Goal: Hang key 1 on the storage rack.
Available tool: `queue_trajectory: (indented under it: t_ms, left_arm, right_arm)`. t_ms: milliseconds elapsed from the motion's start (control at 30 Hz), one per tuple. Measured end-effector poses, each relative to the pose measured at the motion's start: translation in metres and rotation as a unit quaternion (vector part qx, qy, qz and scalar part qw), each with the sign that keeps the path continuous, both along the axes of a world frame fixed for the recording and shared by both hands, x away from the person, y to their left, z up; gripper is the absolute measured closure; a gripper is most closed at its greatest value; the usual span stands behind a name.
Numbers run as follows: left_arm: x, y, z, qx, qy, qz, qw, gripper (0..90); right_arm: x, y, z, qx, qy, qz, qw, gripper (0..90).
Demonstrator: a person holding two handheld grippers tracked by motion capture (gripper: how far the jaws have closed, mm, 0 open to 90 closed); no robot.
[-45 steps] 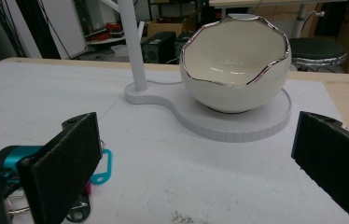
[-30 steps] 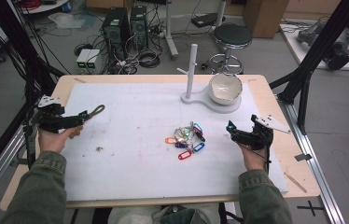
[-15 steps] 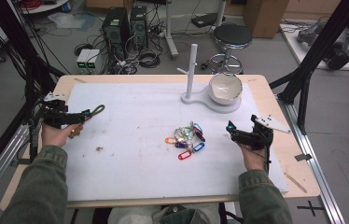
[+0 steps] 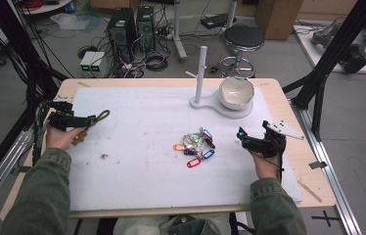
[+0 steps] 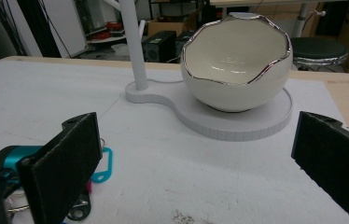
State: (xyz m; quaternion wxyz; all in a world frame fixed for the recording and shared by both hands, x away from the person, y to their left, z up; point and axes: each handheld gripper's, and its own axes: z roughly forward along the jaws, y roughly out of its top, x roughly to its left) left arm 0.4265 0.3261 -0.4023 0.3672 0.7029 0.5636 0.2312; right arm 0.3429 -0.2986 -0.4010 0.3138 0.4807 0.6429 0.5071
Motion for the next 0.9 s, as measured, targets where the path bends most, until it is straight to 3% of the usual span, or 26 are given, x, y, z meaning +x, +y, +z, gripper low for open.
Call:
queue_trajectory:
  t_ms: [200, 600, 667, 700, 733, 900]
  left_arm:
    - [0.011, -0.002, 0.002, 0.031, 0.028, -0.021, 0.9989, 7.5]
    - [0.028, 0.006, -0.015, 0.029, 0.064, -0.015, 0.9974, 12.2]
    - [0.032, 0.008, -0.021, 0.035, 0.086, -0.016, 0.9956, 12.5]
    - [0.032, 0.008, -0.021, 0.035, 0.086, -0.016, 0.9956, 12.5]
    - [0.034, 0.007, -0.023, 0.045, 0.096, -0.017, 0.9942, 13.0]
    - [0.036, 0.007, -0.024, 0.05, 0.095, -0.016, 0.9941, 19.6]
  right_arm:
    - [-0.001, -0.001, 0.0, 0.002, 0.001, 0.0, 1.0, 0.5]
    - [-0.001, -0.001, 0.0, 0.0, -0.002, 0.003, 1.0, 0.6]
    - [-0.001, 0.0, 0.0, -0.002, -0.002, 0.004, 1.0, 0.6]
    - [-0.002, 0.001, 0.0, -0.004, -0.004, 0.005, 1.0, 0.5]
    - [-0.002, 0.002, 0.0, -0.007, -0.006, 0.007, 0.9999, 0.6]
    - [-0.003, 0.005, -0.001, -0.022, -0.004, 0.004, 0.9998, 0.6]
